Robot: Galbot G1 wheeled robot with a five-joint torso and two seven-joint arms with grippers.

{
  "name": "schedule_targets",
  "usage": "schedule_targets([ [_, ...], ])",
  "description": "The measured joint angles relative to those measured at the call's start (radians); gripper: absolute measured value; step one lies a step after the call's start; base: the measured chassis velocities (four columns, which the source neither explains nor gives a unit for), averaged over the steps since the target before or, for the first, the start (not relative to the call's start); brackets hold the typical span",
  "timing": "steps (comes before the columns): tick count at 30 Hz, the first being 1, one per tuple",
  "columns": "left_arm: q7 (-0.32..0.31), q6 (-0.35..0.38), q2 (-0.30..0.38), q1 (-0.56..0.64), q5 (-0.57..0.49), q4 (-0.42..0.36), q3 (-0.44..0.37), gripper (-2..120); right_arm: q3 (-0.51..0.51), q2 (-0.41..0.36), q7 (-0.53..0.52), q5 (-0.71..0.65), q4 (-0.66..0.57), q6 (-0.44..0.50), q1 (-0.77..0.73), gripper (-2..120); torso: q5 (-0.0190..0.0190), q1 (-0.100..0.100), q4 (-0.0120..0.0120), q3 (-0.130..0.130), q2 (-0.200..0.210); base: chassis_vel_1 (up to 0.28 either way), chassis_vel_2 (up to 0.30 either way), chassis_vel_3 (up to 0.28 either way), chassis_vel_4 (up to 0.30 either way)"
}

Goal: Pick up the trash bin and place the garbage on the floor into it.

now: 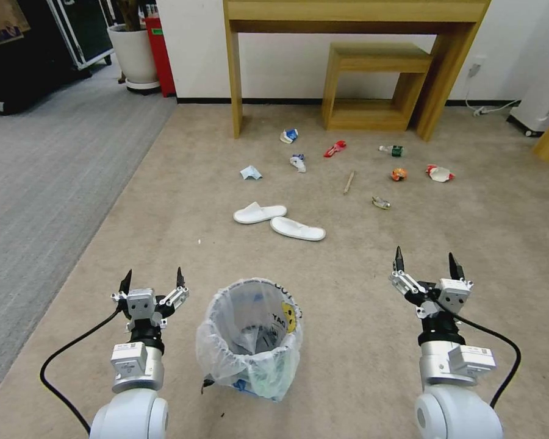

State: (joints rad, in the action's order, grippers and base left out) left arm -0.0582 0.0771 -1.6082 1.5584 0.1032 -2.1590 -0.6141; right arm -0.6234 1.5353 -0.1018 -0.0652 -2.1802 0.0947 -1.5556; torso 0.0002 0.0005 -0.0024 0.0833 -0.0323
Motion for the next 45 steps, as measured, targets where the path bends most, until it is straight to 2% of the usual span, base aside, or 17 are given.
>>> schedule_targets([
  [10,-0.002,0.001,0.000,-0.006,0.000,0.015,-0.001,100,0.000,0.000,0.000,0.004,0.018,0.024,0.009,100,-0.0002,0.000,0.0001,0.000,0.000,0.000,0.000,0.000,0.000],
  [19,-0.008,0.000,0.000,0.009,-0.006,0.029,-0.001,100,-0.010,-0.021,0.006,-0.016,0.011,0.008,0.018,100,-0.0002,0.000,0.0001,0.000,0.000,0.000,0.000,0.000,0.000],
  [37,-0.006,-0.055,0.000,0.037,-0.018,0.039,-0.016,100,0.001,-0.028,0.008,-0.021,0.027,0.002,0.017,100,-0.0002,0.000,0.0002,0.000,0.000,0.000,0.000,0.000,0.000],
  [42,-0.015,-0.003,0.000,0.089,-0.018,-0.011,0.031,100,-0.002,-0.051,0.005,-0.033,0.024,0.003,0.006,100,-0.0001,0.000,0.0001,0.000,0.000,0.000,0.000,0.000,0.000],
  [44,-0.041,0.054,0.016,0.135,-0.031,-0.046,0.095,100,-0.008,-0.071,0.005,-0.043,0.020,-0.003,0.002,100,-0.0002,0.000,0.0002,0.000,0.000,0.000,0.000,0.000,0.000],
  [45,-0.041,0.054,0.016,0.135,-0.031,-0.046,0.095,100,-0.008,-0.071,0.005,-0.043,0.020,-0.003,0.002,100,-0.0002,0.000,0.0002,0.000,0.000,0.000,0.000,0.000,0.000],
])
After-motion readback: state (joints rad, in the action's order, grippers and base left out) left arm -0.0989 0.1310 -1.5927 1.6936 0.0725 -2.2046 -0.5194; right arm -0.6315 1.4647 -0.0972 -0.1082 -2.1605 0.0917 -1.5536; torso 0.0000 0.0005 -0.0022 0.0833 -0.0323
